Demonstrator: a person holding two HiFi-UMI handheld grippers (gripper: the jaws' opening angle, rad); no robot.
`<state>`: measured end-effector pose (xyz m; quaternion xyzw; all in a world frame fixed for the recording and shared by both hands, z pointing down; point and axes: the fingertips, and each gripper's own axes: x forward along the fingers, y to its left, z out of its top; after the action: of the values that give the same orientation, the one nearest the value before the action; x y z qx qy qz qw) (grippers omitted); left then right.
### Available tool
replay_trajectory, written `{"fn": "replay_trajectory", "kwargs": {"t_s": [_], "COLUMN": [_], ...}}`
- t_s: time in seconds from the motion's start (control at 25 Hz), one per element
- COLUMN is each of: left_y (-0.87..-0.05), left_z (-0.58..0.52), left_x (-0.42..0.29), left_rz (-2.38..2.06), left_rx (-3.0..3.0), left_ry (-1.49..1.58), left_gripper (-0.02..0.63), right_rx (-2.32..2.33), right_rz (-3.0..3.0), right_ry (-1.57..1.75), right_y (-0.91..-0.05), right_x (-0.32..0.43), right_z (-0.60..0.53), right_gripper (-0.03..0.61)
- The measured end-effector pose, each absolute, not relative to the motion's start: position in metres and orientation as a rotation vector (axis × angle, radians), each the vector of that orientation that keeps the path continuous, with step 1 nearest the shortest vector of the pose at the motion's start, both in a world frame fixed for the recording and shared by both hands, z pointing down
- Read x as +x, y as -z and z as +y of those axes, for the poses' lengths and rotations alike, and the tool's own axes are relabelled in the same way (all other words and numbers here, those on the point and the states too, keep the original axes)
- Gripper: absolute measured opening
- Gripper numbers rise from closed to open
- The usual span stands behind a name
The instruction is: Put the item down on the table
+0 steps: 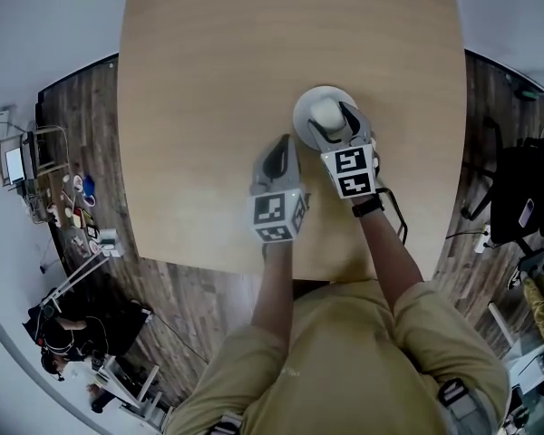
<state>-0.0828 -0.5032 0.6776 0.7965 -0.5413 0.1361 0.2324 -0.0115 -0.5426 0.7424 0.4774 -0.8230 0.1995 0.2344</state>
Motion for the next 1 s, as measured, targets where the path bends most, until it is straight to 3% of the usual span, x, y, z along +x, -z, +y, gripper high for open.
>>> {"fn": "replay_trajectory", "kwargs": {"t_s": [0.56,0.76,1.0], "left_y": [-0.665,-0.644,-0.618], "left_z": [-0.489,-0.477,-0.453], "left_x": [-0.091,-0.091,-0.092], "left_rz": [-1.513,-1.531,-1.517], "left_rx": [2.187,2.195,2.217], "left_ry": [-0.362,-0.326,-0.292], "left_gripper": [0.002,0.002,0.003], "right_rx": [1.193,1.221,1.305], "right_rz": [-2.133,-2.162,-2.184], "right_ry": [-0.5,-0.518,-0.542], "right_y": [-0.768,-0.746,-0.712], "right_x": [-0.025,-0.02,-0.008], "right_z": [-0.542,-0.53,-0.495], "right_gripper": [0.325,0.388,0.393]}}
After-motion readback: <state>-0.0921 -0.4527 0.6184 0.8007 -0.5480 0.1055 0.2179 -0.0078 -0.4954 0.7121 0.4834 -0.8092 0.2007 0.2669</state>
